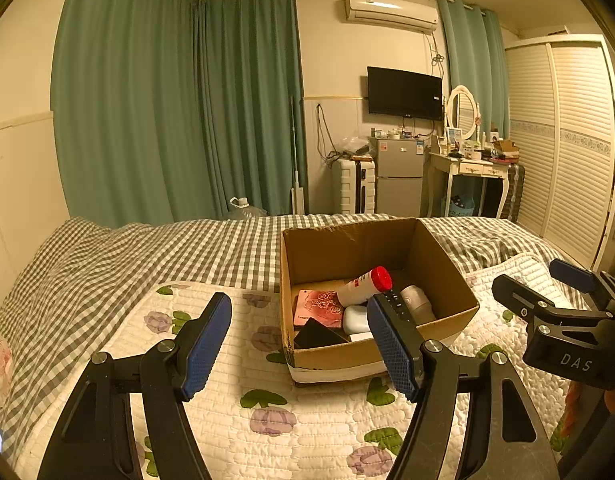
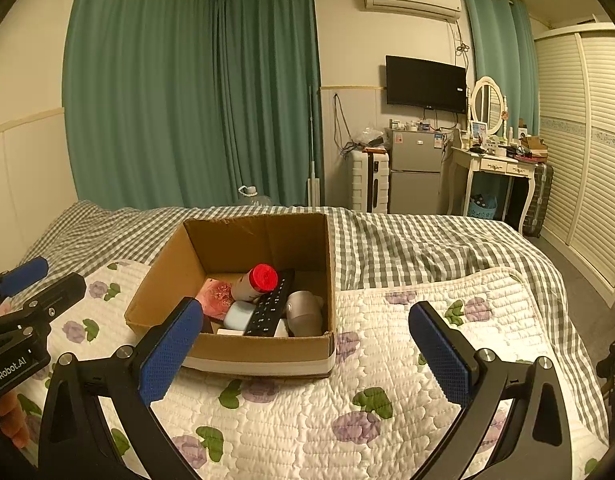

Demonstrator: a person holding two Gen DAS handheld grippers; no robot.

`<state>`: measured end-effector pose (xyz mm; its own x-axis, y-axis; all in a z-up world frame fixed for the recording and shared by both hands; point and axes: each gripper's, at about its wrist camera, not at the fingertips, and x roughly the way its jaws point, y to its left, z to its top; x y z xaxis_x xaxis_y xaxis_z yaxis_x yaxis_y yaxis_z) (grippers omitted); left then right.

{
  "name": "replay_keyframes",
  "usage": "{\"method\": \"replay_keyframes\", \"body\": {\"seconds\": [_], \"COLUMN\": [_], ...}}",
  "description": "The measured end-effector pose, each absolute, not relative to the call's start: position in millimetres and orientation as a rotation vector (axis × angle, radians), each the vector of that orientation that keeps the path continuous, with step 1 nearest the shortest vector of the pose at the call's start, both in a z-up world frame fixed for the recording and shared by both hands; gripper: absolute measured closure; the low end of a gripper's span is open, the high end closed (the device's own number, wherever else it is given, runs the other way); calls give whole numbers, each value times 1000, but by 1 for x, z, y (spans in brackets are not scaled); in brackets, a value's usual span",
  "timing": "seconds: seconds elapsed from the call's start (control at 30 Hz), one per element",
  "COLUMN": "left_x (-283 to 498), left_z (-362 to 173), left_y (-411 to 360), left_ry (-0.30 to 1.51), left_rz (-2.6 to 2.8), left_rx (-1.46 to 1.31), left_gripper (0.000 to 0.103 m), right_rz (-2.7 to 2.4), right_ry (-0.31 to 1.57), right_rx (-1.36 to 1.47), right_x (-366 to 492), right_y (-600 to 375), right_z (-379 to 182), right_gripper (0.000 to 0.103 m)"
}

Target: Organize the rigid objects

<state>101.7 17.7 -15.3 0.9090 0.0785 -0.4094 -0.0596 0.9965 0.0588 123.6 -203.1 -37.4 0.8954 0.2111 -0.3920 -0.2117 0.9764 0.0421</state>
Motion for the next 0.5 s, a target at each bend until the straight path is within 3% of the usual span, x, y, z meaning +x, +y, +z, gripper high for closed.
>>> {"method": "replay_keyframes", "body": {"seconds": [0.5], "left_x": [103], "left_z": [-16], "left_y": [15], "left_ry": [429], "left_rz": [66], "left_rx": [40], "left_gripper": [30], "right_rz": [219], "right_ry": [409], "right_rx": [-2], "right_x": [124], "right_y": [-203], "right_z": [-39], "right_gripper": [0]}}
